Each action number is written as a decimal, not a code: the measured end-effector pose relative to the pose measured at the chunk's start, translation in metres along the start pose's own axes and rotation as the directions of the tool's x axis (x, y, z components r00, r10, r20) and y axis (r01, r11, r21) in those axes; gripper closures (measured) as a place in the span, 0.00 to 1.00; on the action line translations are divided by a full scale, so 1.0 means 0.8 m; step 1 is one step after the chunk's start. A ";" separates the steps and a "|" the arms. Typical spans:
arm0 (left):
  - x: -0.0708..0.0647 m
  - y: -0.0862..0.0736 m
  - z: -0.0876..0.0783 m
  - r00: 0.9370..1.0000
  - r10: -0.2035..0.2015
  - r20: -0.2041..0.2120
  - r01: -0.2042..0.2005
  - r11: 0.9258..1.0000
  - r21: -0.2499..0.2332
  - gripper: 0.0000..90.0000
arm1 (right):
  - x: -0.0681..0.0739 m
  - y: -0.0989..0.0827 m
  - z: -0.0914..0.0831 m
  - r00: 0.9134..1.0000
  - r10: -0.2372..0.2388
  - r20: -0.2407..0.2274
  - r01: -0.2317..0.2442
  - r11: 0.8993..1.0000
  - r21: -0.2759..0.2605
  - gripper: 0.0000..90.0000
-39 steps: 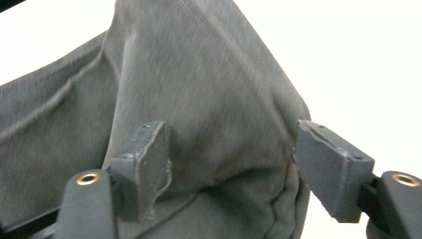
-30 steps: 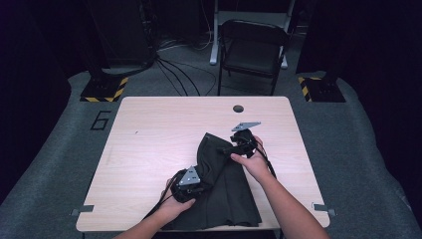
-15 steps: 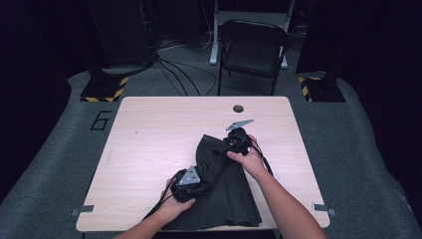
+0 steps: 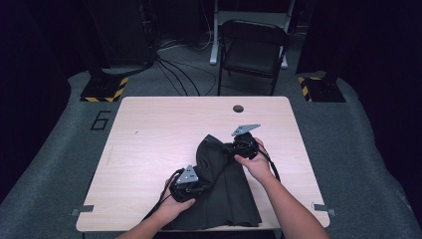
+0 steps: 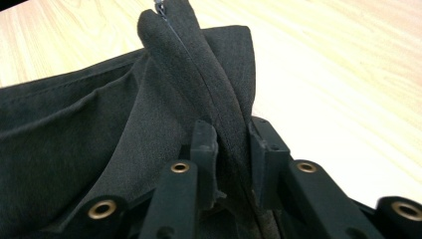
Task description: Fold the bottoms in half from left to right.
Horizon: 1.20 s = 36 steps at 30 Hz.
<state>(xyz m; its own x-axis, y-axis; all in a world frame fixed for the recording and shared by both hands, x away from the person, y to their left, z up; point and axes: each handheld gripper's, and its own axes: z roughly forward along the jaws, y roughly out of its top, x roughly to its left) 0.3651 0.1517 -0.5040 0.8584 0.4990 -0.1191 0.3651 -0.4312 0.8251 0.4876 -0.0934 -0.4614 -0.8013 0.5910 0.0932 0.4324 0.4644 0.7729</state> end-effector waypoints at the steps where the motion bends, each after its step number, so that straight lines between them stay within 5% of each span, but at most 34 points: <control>1: 0.000 0.000 0.000 1.000 0.000 0.000 0.000 1.000 0.000 0.77 | 0.000 0.000 0.000 1.000 0.000 0.000 0.000 1.000 0.000 0.85; 12: -0.002 0.005 -0.054 0.998 -0.055 -0.034 0.053 0.997 -0.051 0.57 | -0.002 -0.006 -0.008 1.000 -0.012 -0.002 0.012 0.999 -0.039 0.86; 21: 0.032 0.047 -0.106 0.990 -0.112 -0.090 0.099 0.987 -0.130 0.48 | -0.003 -0.008 -0.012 1.000 -0.014 0.001 0.014 0.999 -0.051 0.86; 22: 0.034 0.056 -0.106 0.988 -0.129 -0.091 0.116 0.985 -0.130 0.44 | -0.002 -0.007 -0.012 1.000 -0.017 0.000 0.017 0.998 -0.054 0.86; 23: 0.039 0.073 -0.104 0.988 -0.108 -0.114 0.090 0.984 -0.151 0.44 | -0.002 -0.007 -0.012 1.000 -0.013 0.001 0.013 0.998 -0.053 0.86; 29: 0.054 0.107 -0.076 0.981 -0.105 -0.162 0.082 0.987 -0.139 0.41 | -0.002 -0.007 -0.013 1.000 -0.017 0.000 0.017 0.998 -0.056 0.86; 36: 0.077 0.117 -0.025 0.973 -0.128 -0.194 0.114 0.990 -0.083 0.41 | -0.003 -0.007 -0.013 1.000 -0.019 -0.003 0.018 0.998 -0.062 0.86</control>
<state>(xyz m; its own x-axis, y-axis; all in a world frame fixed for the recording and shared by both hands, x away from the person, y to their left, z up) 0.4447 0.1569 -0.4229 0.7182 0.6863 -0.1147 0.4294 -0.3075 0.8492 0.4827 -0.1043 -0.4594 -0.8103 0.5805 0.0803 0.3911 0.4336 0.8118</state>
